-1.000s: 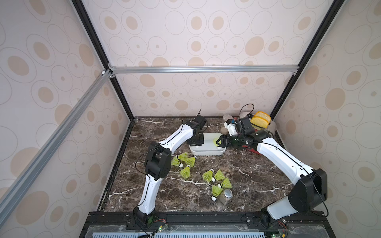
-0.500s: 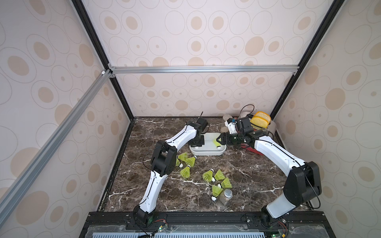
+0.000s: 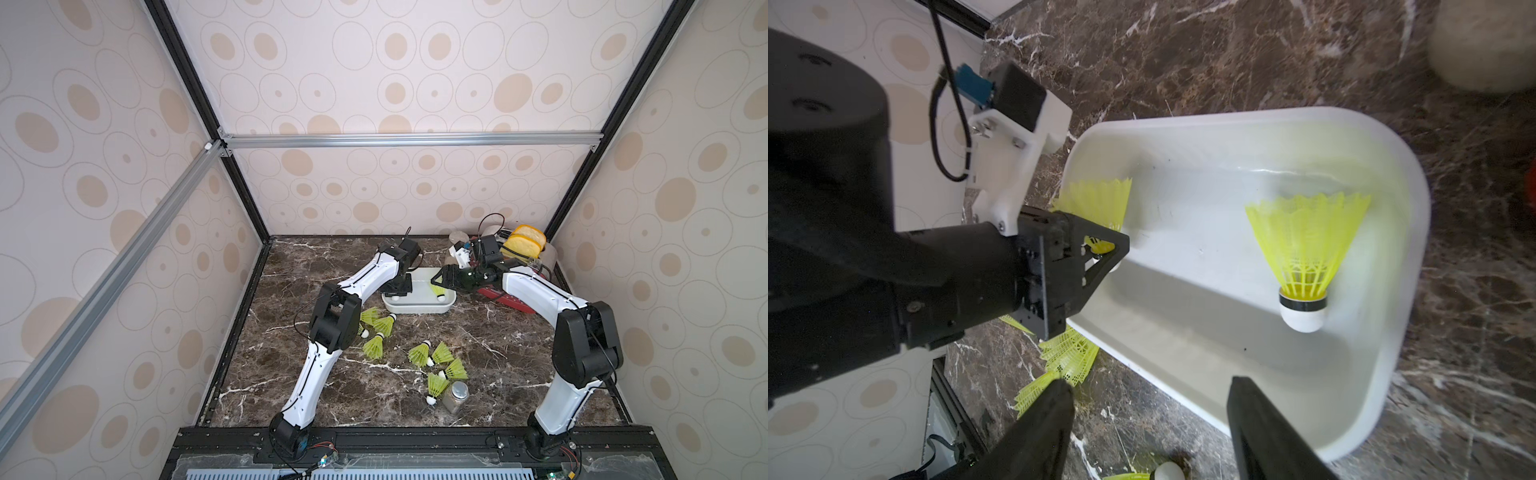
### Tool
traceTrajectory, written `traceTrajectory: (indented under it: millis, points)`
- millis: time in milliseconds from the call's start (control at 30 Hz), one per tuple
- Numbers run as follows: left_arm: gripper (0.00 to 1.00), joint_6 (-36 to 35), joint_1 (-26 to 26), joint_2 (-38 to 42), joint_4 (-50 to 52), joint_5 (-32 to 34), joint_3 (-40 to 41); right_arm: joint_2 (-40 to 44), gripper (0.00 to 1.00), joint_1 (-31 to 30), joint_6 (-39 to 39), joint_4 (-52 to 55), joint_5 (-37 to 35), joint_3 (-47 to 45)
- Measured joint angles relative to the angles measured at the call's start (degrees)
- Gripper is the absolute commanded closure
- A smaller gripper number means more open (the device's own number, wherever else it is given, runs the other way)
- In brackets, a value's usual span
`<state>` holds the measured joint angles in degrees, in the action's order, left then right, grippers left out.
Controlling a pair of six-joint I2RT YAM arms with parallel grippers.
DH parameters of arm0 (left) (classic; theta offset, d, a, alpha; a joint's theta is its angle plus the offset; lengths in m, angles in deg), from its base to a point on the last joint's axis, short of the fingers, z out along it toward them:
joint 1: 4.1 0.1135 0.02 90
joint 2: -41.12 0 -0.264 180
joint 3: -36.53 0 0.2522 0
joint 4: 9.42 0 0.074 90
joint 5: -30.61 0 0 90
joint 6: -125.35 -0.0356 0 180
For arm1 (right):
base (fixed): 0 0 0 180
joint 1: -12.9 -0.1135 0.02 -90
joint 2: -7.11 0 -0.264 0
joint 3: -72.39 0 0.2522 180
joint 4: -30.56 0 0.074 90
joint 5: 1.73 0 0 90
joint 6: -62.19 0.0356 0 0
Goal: Put the shuttlecocks into the storage box
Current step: Place the shuttlecock in the storage box.
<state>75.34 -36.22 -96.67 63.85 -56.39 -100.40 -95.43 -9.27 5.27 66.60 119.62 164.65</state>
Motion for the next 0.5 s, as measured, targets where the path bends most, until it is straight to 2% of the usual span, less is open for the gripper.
traceTrajectory:
  millis: [233, 267, 367, 400, 500]
  points:
    - [0.87, 0.09, 0.0, -1.51, 1.51, 0.85, -1.6, -0.15, 0.35, 0.39, 1.01, -0.72, 1.22, 0.13]
    - [0.84, 0.09, 0.0, -1.75, 1.53, 0.94, -1.99, -0.15, 0.35, 0.39, 1.01, -0.76, 1.36, 0.13]
    - [0.62, 0.11, 0.0, -1.84, 1.86, 1.18, -2.14, -0.17, 0.35, 0.39, 1.01, -0.81, 1.4, 0.15]
    - [0.57, 0.22, 0.0, -1.84, 2.19, 1.25, -2.25, -0.22, 0.35, 0.39, 1.01, -0.79, 1.4, 0.2]
    - [0.52, 0.39, 0.0, -2.1, 2.69, 1.55, -2.99, -0.39, 0.35, 0.39, 1.01, -0.79, 1.42, 0.42]
